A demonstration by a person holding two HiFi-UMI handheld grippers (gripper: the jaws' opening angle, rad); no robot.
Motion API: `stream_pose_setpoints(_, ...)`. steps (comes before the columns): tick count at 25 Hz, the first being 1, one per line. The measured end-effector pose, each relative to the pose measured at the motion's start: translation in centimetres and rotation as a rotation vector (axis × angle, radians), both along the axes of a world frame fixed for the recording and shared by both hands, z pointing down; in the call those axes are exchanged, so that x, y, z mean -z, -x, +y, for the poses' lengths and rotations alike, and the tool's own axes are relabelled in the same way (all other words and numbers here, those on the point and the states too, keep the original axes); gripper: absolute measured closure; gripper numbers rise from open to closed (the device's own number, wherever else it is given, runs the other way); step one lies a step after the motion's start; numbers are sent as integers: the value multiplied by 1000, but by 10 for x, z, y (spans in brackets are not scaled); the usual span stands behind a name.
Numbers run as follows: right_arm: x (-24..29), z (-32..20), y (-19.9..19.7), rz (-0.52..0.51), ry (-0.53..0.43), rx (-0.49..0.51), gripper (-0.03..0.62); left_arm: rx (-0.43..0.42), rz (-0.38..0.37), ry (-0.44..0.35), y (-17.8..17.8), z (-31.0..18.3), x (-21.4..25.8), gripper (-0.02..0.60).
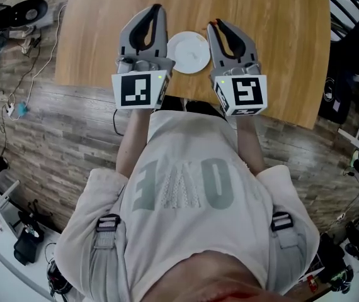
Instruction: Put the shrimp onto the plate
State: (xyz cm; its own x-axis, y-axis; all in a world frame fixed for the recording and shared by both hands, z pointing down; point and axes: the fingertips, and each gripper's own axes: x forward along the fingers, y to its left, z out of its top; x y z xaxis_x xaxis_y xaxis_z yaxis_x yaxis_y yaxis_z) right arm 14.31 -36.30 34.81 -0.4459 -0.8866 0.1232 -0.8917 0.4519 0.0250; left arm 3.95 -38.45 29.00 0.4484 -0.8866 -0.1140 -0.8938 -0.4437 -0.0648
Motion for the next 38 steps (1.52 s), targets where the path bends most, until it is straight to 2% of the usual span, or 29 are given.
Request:
stream_pose_setpoints(7,-7,-8,24,72,16,59,536,6,16,-17,19,-8,5,571)
stream_pose_setpoints(16,-30,-19,41,108,76,81,536,-11,10,-4,28,-18,0,571)
stream_pose_setpoints(27,-95,-10,71,161,233,164,536,-31,23,40,32,-20,-16,571)
stream_pose_setpoints(38,-168,15,80,261,450,231,536,-34,4,62,33,-24,-26,571)
